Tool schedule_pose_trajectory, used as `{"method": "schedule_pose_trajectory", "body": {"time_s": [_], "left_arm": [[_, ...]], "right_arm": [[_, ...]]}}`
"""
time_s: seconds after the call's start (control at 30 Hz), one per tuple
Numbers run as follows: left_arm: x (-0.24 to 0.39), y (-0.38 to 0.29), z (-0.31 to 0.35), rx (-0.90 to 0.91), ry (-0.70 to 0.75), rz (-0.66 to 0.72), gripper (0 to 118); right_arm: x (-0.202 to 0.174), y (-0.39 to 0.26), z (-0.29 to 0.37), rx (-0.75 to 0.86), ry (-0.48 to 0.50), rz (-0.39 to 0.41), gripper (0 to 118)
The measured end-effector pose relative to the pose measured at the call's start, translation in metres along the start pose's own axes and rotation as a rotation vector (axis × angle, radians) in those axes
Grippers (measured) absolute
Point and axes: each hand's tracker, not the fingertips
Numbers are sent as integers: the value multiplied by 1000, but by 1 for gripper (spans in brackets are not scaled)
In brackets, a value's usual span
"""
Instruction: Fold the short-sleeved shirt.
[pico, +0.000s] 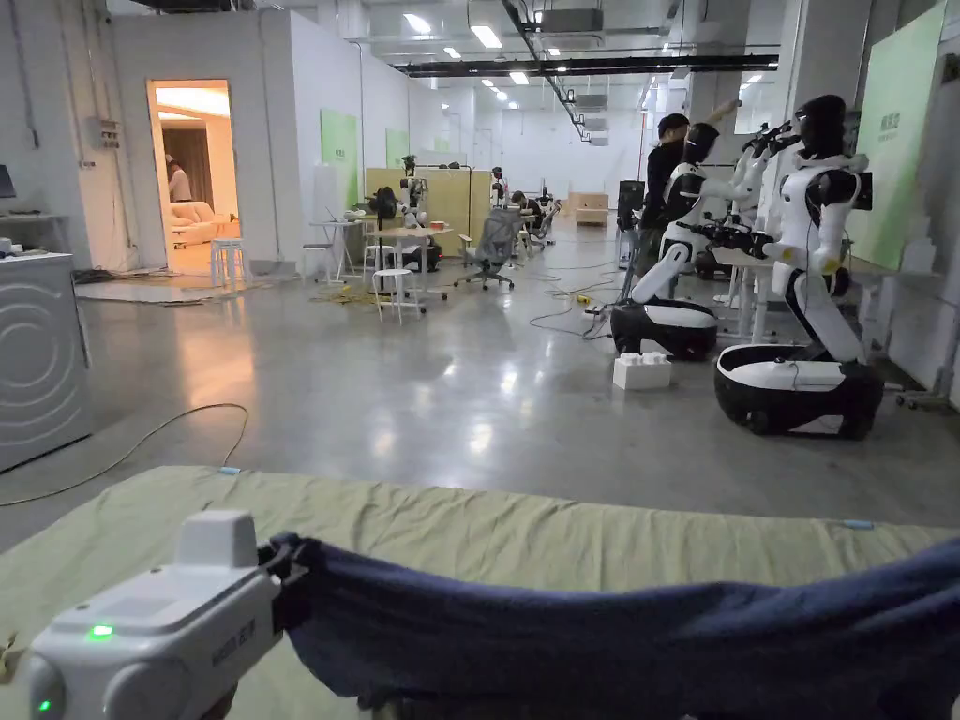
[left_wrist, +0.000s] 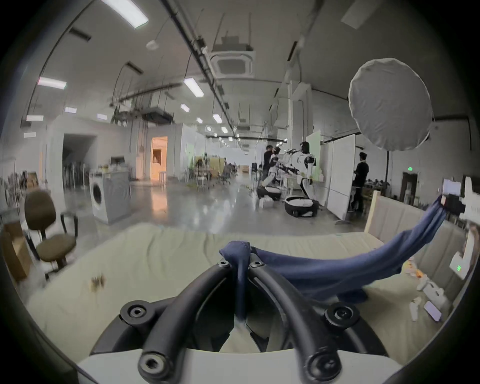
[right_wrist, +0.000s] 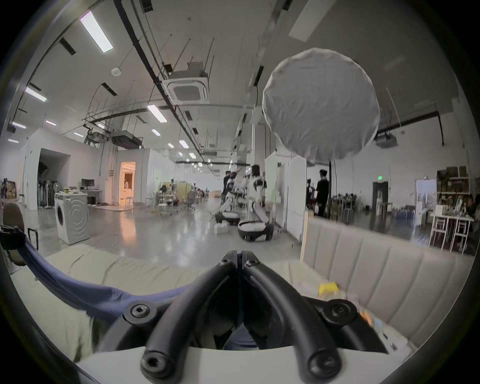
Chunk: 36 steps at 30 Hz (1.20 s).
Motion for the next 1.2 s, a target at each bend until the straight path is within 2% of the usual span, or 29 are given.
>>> {"method": "schedule_pose_trajectory", "body": {"time_s": [0.03, 0.07, 0.1, 0.13, 0.2, 0.4, 0.53, 0.73, 0.77, 0.8, 0.83, 0.87, 0.9, 0.93, 0.97, 1.03, 1.1, 1.2], "left_arm": [[-6, -23, 7, -100, -15, 6, 6], [-8, -47, 22, -120, -17, 19, 6], [-13, -72, 34, -150, -40, 40, 6], [-18, -100, 49, -191, -70, 43, 6], [-23, -137, 73, -236, -75, 2, 6], [-51, -210, 137, -370, -82, 92, 6], [-66, -233, 149, -432, -90, 59, 6], [-66, -258, 146, -509, -98, 5, 7], [-67, -262, 144, -519, -84, 3, 8], [-69, -265, 143, -530, -54, 0, 15], [-71, -269, 141, -545, -46, 5, 37], [-75, -271, 142, -559, -47, 3, 63], [-78, -270, 146, -552, -41, 3, 84], [-81, -269, 149, -548, -33, 3, 99], [-86, -264, 153, -541, -26, 4, 99], [-95, -247, 159, -492, 9, 31, 99], [-91, -216, 174, -397, 91, 6, 99], [-71, -167, 201, -203, 63, -26, 100]], "right_arm": [[5, -18, 15, -50, 56, 28, 2], [11, -42, 27, -154, 81, -56, 2], [15, -62, 44, -161, 72, -6, 2], [18, -84, 62, -244, 87, -6, 2], [24, -118, 93, -309, 84, 4, 2], [47, -196, 181, -588, 113, -120, 2], [63, -231, 198, -699, 81, -74, 2], [68, -240, 194, -752, 67, -114, 2], [70, -240, 191, -764, 71, -112, 2], [72, -242, 187, -786, 78, -100, 3], [74, -245, 184, -797, 74, -92, 6], [77, -246, 182, -813, 67, -80, 23], [81, -248, 180, -836, 67, -71, 52], [84, -248, 181, -826, 68, -75, 92], [92, -252, 180, -811, 71, -76, 100], [101, -241, 183, -728, 88, -109, 91], [99, -213, 196, -625, 92, -137, 91], [91, -175, 207, -458, 115, -161, 91]]}}
